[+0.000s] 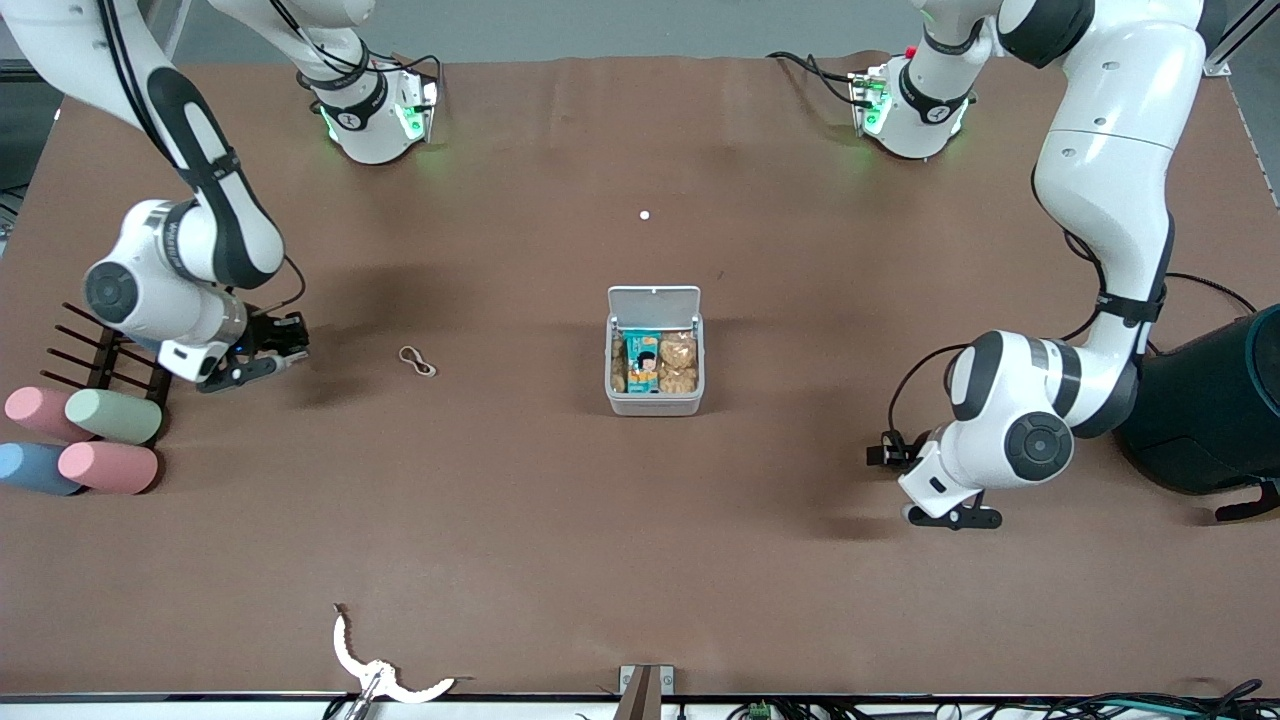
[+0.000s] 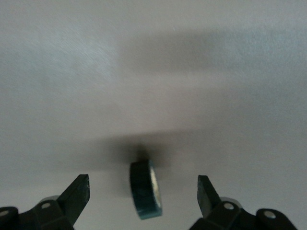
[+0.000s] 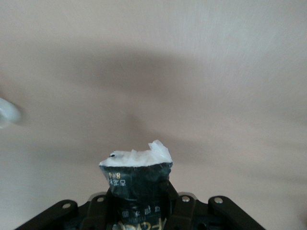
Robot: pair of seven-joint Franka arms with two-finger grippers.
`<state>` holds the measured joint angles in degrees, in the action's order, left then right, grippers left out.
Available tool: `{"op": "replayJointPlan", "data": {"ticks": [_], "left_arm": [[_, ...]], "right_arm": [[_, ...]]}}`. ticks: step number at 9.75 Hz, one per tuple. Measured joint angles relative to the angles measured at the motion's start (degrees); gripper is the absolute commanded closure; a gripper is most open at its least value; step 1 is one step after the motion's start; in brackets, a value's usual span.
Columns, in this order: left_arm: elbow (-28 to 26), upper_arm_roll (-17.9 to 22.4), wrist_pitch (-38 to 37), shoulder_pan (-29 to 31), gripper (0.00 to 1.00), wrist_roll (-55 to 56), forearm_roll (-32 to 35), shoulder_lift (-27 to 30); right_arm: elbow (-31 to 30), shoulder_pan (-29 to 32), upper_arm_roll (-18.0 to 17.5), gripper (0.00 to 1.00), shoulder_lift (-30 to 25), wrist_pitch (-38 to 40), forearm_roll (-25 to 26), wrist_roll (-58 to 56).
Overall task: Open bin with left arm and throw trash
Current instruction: 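Lift the black tissue pack and carry it toward the bin with the right gripper, then drop the tissues into the bin with the right gripper while the left holds the lid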
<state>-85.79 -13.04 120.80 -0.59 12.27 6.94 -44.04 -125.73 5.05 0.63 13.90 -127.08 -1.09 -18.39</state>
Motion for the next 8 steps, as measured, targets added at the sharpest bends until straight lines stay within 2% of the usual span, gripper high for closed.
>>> {"op": "replayJointPlan", "data": {"ticks": [1, 2, 3, 5, 8], "left_arm": [[-1.5, 0.0, 1.3, 0.1, 0.34, 0.3, 0.0, 0.0], [-2.4, 0.0, 2.1, 0.3, 0.84, 0.3, 0.0, -0.1], [-2.7, 0.0, 2.3, 0.3, 1.0, 1.0, -0.1, 0.0], [-2.7, -0.4, 2.4, 0.1, 1.0, 2.6, -0.1, 0.1], [-2.8, -0.4, 2.4, 0.0, 1.0, 2.8, -0.1, 0.2]], "right_arm": [[6.4, -4.2, -0.3, 1.0, -1.2, 5.9, -1.7, 8.8], [12.3, -9.0, -0.5, 1.0, -1.6, 9.0, -4.4, 17.7], [17.5, -13.7, -0.6, 1.0, -1.2, 10.4, -6.5, 26.5], [27.2, -23.2, -0.8, 1.0, 3.6, 10.7, -8.9, 43.7], [42.0, -33.3, -0.7, 1.0, 18.1, 5.9, -12.7, 59.6]]}}
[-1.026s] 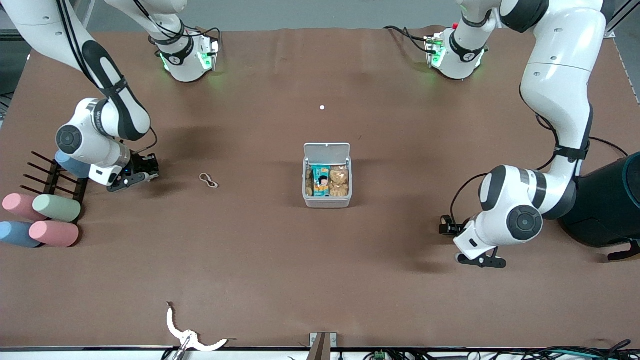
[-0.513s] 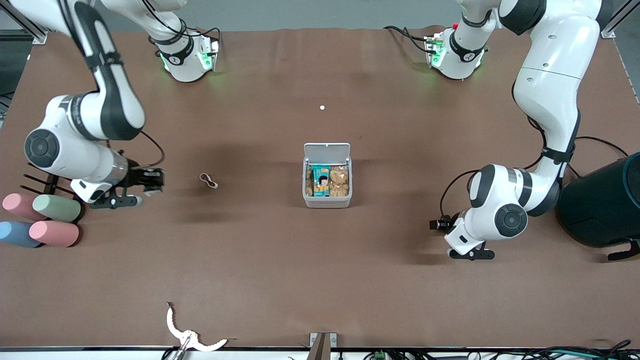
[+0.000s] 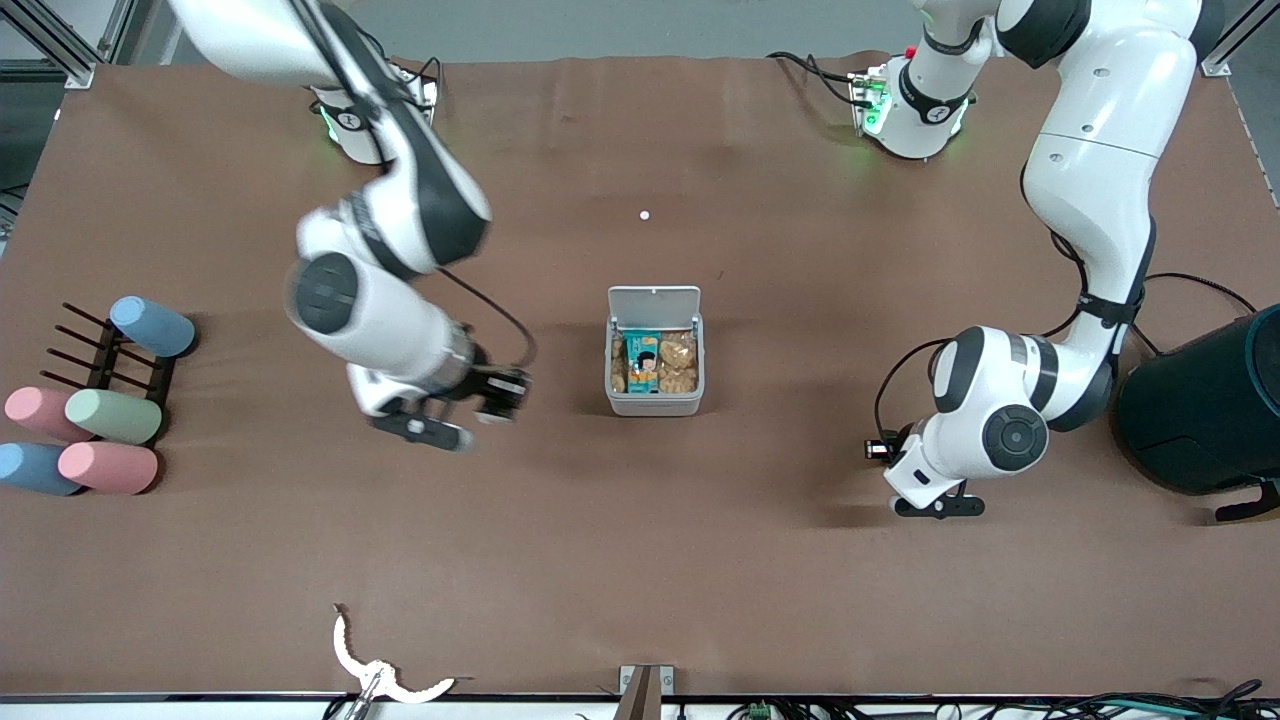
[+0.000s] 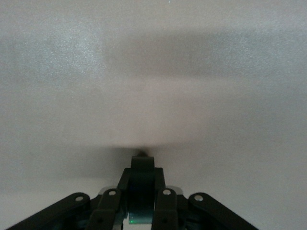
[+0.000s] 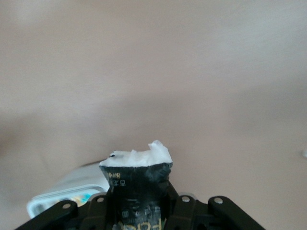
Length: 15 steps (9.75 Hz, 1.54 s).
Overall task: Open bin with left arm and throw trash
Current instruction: 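Drop the tissues into the bin with the right gripper while the left holds the lid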
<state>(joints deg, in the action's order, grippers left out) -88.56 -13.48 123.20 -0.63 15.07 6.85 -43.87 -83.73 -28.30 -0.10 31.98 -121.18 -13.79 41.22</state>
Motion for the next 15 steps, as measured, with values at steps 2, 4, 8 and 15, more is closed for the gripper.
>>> {"op": "replayJointPlan", "data": {"ticks": [2, 4, 8, 15], "left_arm": [[0.0, 0.0, 0.0, -0.1, 1.0, 0.0, 0.0, 0.0], [-0.1, -0.1, 0.0, -0.5, 1.0, 0.0, 0.0, 0.0], [1.6, -0.9, 0.4, -2.2, 1.0, -0.6, 0.1, 1.1], [2.6, -11.6, -1.6, -6.5, 1.0, 10.8, 0.0, 7.0]], "right_arm": [[4.4, -4.8, 0.1, 0.99, 5.4, -3.7, -0.3, 4.6], [5.0, -8.7, 0.1, 0.99, 6.7, -4.7, -0.3, 6.2], [5.0, -11.8, 0.3, 0.99, 7.4, -2.2, -0.3, 6.5], [5.1, -11.8, 0.7, 0.01, 7.8, 0.3, -0.3, 6.4]]}}
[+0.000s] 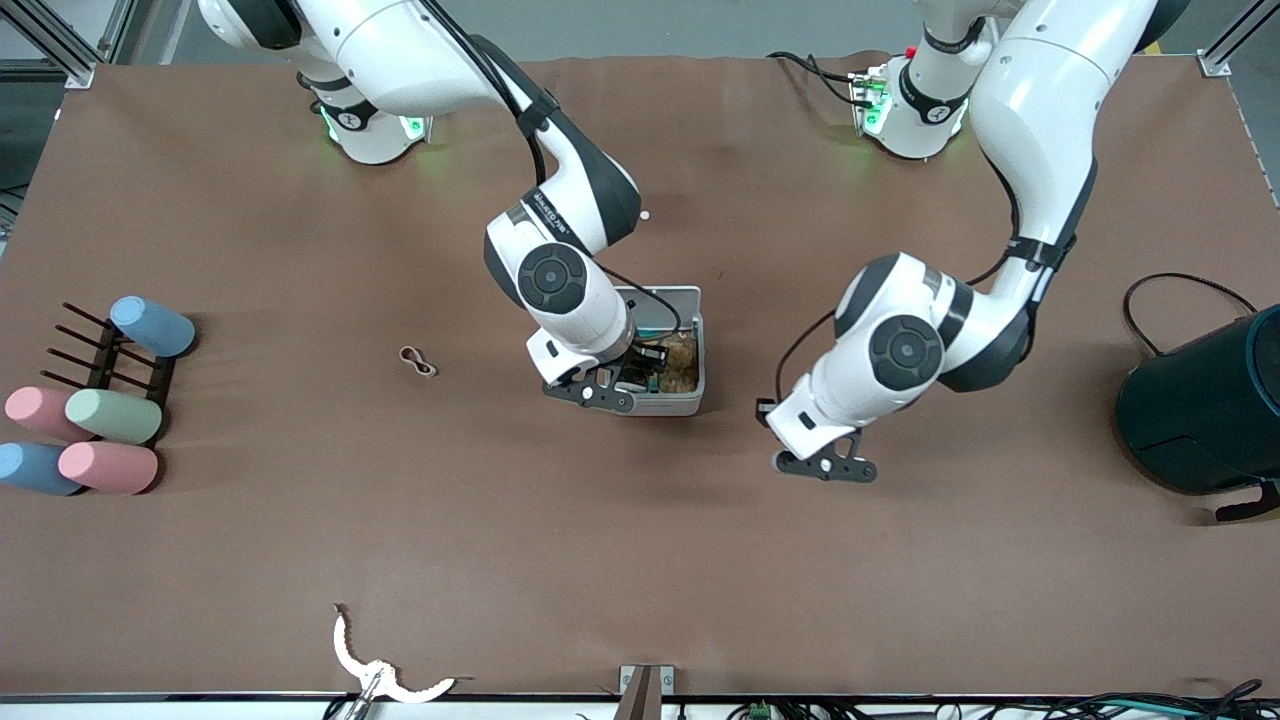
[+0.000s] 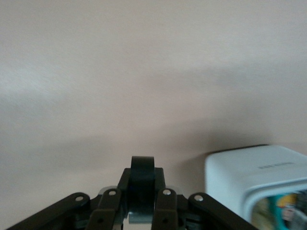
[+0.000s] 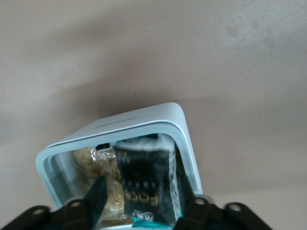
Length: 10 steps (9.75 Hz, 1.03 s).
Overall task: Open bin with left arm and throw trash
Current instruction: 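Drop the tissues into the bin with the right gripper while the left holds the lid, then move the right gripper to the white twist tie and grasp it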
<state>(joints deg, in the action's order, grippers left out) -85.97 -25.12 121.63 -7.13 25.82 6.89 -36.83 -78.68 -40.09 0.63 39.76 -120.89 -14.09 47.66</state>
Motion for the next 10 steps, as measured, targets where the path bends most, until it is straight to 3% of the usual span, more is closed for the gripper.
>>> {"op": "replayJointPlan", "data": {"ticks": [4, 6, 8, 10], "left_arm": [[0.1, -7.2, -0.3, 0.0, 1.0, 12.8, -1.8, 0.1], [-0.1, -7.6, -0.6, -0.8, 1.0, 15.4, -2.5, 0.0], [-0.4, -7.7, -0.6, -1.5, 0.97, 18.1, -2.6, -1.1], [-0.4, -7.7, -0.6, -2.8, 0.91, 20.7, -2.6, -1.8]], "right_arm": [[1.7, 1.4, 1.0, 0.01, -1.7, 5.7, 0.0, 0.0], [1.2, 7.3, 1.4, 0.01, -6.3, 10.5, 0.0, -1.5], [-6.0, 16.1, 1.6, 0.01, -12.0, 11.3, 0.0, -12.1], [-17.5, 23.7, 1.6, 0.01, -16.8, 7.8, 0.0, -27.3]]}}
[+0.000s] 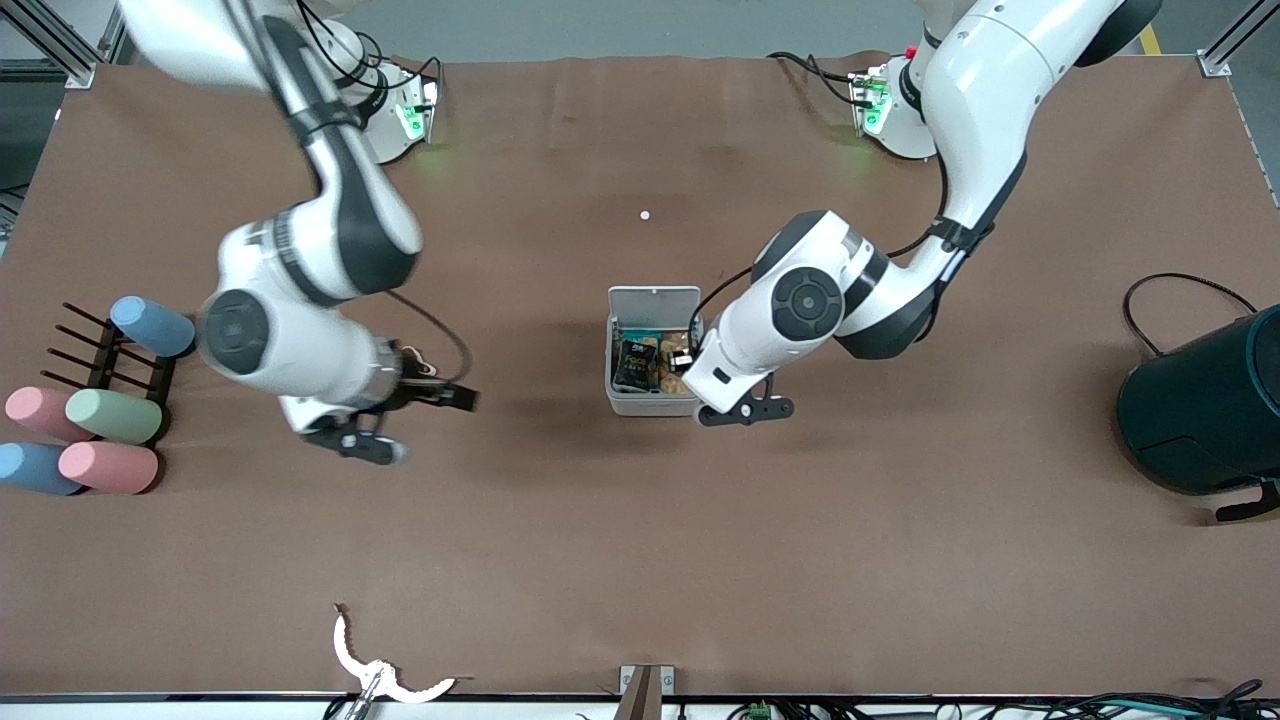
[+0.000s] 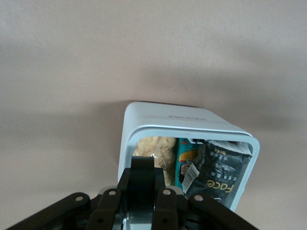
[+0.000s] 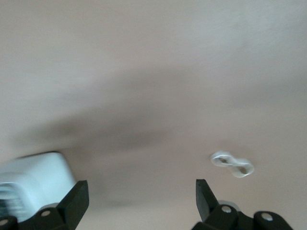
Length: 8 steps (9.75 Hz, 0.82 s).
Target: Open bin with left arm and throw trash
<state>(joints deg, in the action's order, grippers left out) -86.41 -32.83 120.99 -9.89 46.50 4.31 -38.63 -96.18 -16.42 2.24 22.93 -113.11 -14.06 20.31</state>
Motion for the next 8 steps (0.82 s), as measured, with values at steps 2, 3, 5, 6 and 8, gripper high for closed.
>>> {"op": "replayJointPlan", "data": {"ticks": [2, 3, 5, 6, 8], "left_arm": [[0.0, 0.0, 0.0, -0.7, 0.01, 1.0, 0.0, -0.3], [0.0, 0.0, 0.0, -0.8, 0.0, 1.0, 0.0, -0.3], [0.1, 0.0, 0.1, -0.7, 0.0, 1.0, 0.0, -0.3], [0.4, 0.1, 0.1, -0.4, 0.0, 1.0, 0.0, -0.2], [1.4, 0.3, -0.1, 3.3, 0.0, 0.8, 0.3, 2.1]], "right_arm": [[-9.7, 3.8, 0.0, 0.01, -1.4, -6.5, 0.7, -10.9], [-14.3, 4.0, 0.0, 0.01, -1.5, -11.4, 1.7, -14.2], [-24.1, 3.9, -0.5, 0.01, -1.5, -23.2, 3.1, -18.7], [-29.4, 3.8, -0.7, 0.01, -1.4, -30.9, 3.3, -19.7], [-35.7, 3.3, -1.0, 0.01, -1.4, -37.8, 4.0, -20.6]]}}
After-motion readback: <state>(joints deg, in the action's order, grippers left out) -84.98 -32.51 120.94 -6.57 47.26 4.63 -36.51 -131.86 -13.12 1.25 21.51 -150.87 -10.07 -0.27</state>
